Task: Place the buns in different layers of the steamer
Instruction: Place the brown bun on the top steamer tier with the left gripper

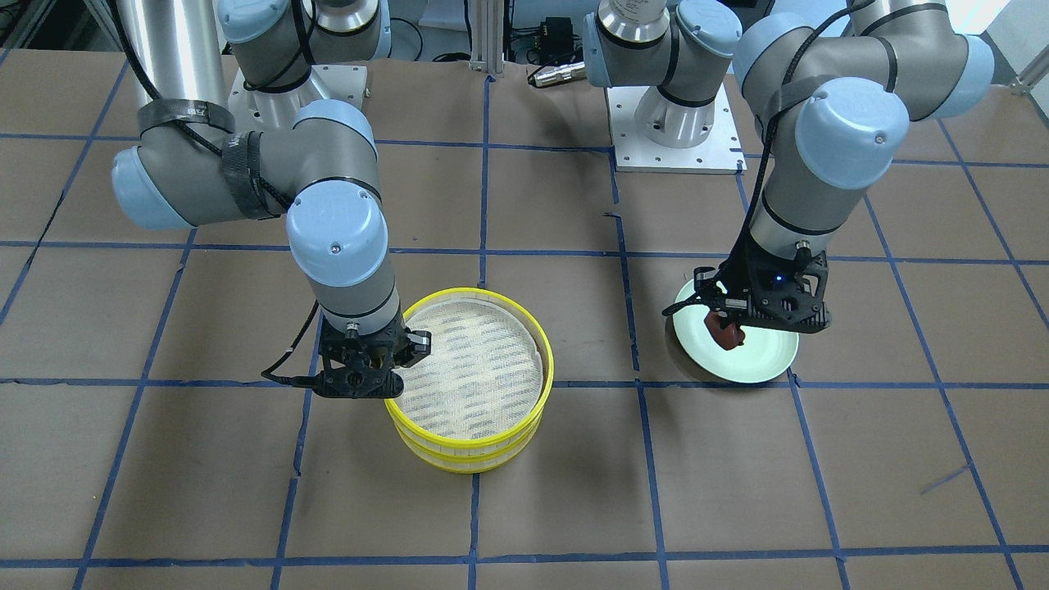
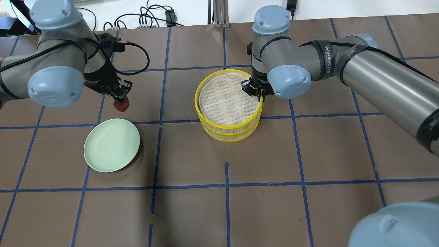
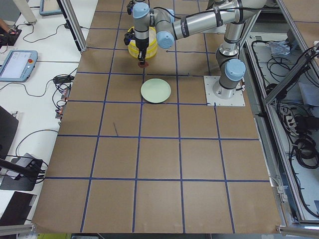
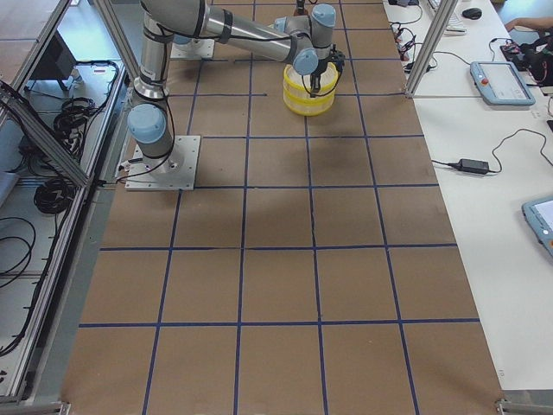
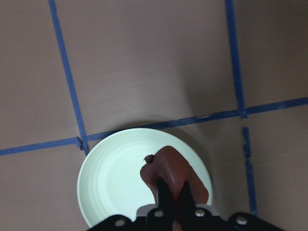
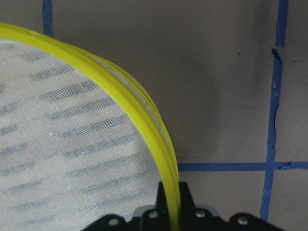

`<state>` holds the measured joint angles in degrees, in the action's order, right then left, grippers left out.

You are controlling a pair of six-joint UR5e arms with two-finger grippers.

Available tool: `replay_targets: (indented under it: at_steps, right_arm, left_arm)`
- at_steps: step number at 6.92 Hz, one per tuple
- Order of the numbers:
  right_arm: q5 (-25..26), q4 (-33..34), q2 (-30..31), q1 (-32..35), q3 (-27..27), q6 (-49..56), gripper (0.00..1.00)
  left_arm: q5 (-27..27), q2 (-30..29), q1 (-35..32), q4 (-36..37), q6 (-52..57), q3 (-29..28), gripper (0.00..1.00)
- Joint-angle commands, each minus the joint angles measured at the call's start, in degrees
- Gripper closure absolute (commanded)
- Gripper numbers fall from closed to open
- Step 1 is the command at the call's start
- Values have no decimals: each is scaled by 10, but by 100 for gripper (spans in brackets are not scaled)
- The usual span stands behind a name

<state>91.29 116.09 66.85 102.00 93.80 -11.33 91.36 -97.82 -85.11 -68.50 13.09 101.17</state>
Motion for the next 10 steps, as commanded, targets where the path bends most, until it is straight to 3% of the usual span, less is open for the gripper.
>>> replay_targets:
  at_steps: [1,2,3,4,6,7,8,10]
  right_arm:
    - [-4,1,0,0,5,-2,33]
    - [-5,0,5,-3,-10,3,13]
    - [-6,-21,29,-26,-30,23,10]
    - [-33,-104,73,-68,-47,51,8]
    - [-35,-238,182,-109,-81,118,7]
    - [-33,-295,206,-106,-109,123,6]
    - [-44,-327,211,-115,-122,142,3]
    - [-36,-349,212,-115,-124,150,0]
  left_arm:
    - [-98,-1,-8,1,-72,-18,99]
    - [-151,-5,-14,2,-119,-32,99]
    - [-173,-14,-37,6,-166,-46,99]
    - [-174,-23,-76,30,-245,-50,98]
    - [-174,-68,-165,135,-369,-50,87]
    - [-170,-91,-183,173,-405,-50,20]
    - [-173,-98,-185,194,-413,-50,0]
    - [-171,-98,-185,195,-410,-51,0]
